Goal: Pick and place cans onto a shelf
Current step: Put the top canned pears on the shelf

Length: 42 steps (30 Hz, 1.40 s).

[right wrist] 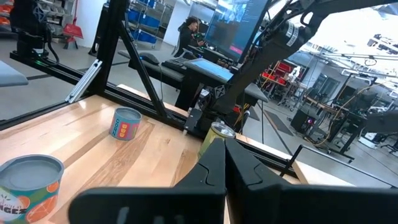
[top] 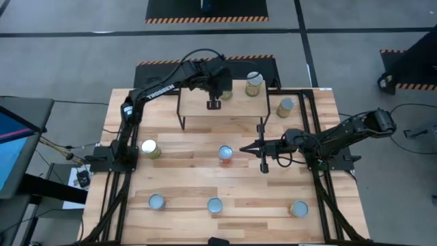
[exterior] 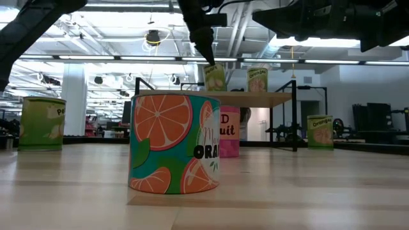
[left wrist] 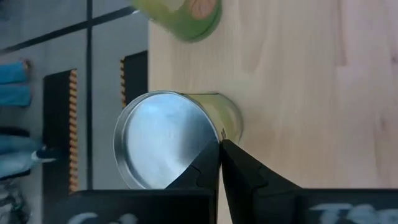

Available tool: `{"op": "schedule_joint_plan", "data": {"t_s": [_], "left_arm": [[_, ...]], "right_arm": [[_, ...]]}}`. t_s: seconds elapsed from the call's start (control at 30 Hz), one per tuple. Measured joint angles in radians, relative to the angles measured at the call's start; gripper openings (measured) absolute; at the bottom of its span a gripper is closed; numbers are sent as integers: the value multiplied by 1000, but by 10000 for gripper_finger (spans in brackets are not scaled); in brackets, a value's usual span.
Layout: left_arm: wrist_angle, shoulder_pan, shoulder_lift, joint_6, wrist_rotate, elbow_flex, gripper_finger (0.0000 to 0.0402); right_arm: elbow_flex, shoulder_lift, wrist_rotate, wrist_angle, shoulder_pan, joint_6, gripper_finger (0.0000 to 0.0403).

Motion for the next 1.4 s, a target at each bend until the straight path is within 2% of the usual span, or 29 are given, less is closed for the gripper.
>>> {"op": "schedule_joint_plan", "data": {"t_s": [0.17,0.4,0.8,1.0,1.1,1.23,1.33,1.4], "left_arm": [[0,0,-2,-29,-30,0,0],[6,0,-2,-59,-4,0,3],[44,-2,-1,-63,-40,0,64],[27,-20,-11,-22,-80,52,79],[7,-41,-73,10,-73,37,73],[-110,-44,-152,-32,22,33,43],[-114,-31,-214,-73,84,-34,10],[-69,-26,-258,-83,83,-113,5]], "right_arm": [[0,0,0,0,0,0,11],[0,0,0,0,0,0,11],[0,0,0,-3,0,2,11],[0,0,0,-11,0,9,11],[0,0,0,-15,0,10,11],[0,0,0,-22,1,10,11],[0,0,0,-26,2,10,11],[0,0,0,-26,3,10,11]]}}
